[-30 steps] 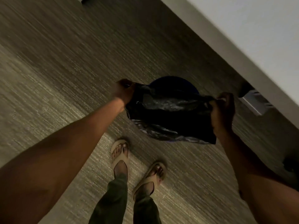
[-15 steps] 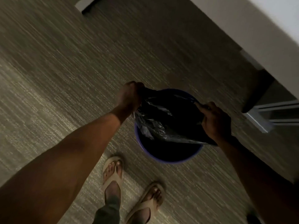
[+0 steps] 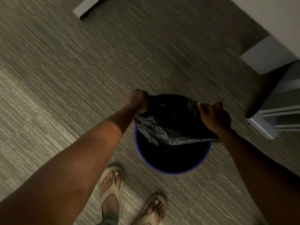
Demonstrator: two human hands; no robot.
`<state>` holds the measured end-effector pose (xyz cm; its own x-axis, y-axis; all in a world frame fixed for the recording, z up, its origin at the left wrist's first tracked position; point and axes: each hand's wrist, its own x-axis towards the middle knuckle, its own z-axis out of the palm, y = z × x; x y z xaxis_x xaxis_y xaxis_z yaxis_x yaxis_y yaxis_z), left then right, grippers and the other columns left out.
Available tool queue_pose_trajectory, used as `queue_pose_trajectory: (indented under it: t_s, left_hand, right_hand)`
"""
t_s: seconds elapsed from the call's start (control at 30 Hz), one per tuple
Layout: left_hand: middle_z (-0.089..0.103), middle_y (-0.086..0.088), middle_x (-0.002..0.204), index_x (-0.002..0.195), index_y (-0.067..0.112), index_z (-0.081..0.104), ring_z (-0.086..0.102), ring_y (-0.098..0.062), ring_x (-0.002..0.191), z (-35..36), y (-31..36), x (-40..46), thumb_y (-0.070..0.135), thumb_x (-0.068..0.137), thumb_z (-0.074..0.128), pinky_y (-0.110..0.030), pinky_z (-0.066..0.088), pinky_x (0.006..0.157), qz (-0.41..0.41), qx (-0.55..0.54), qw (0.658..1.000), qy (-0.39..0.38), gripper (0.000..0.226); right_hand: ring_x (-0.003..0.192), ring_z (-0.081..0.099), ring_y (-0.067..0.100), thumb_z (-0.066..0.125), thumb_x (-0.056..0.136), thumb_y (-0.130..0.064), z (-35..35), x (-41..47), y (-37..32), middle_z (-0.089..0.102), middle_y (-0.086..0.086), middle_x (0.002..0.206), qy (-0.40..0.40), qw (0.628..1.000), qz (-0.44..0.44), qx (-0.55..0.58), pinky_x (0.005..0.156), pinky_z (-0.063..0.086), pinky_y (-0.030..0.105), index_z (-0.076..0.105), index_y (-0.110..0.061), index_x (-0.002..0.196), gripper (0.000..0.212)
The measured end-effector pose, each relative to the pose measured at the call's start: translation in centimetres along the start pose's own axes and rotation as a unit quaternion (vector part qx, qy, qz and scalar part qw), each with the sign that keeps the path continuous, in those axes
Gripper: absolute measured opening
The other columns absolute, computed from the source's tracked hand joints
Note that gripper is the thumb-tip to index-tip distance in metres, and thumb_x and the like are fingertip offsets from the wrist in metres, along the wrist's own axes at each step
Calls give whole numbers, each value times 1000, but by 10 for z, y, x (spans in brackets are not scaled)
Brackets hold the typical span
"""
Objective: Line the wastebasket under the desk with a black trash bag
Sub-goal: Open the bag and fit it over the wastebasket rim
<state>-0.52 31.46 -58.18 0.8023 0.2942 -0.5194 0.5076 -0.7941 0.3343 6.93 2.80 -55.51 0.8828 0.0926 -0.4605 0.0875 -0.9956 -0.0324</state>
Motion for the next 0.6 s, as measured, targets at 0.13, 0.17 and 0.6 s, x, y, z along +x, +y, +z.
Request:
queue_pose_trajectory:
  t_s: [0.13, 0.17, 0.6]
  left_hand:
    - [71, -20, 120, 117, 4, 73, 68, -37, 111, 8, -17, 0, 18, 100, 51, -45, 57, 92, -108, -158, 976, -103, 32]
    - [70, -24, 120, 114, 0, 73, 69, -39, 110, 10, -21, 0, 17, 99, 50, -47, 57, 92, -137, -228, 957, -118, 32]
    - [61, -13, 131, 133, 17, 67, 57, -33, 121, 54, -29, -84, 37, 98, 57, -37, 45, 99, 35, -242, 923, 298, 40]
  right_hand:
    - [121, 58, 48, 14, 105, -64, 5, -1, 3, 55, 31, 141, -73, 991, 80, 76, 99, 44, 48, 64, -8, 135, 81]
    - [123, 58, 47, 13, 106, -62, 8, -2, 5, 56, 31, 141, -89, 983, 110, 117, 101, 43, 48, 62, -4, 136, 82]
    - [129, 52, 42, 52, 102, -49, 79, -102, 27, 56, 23, 143, 318, 912, 63, 250, 98, 45, 45, 61, -8, 138, 55]
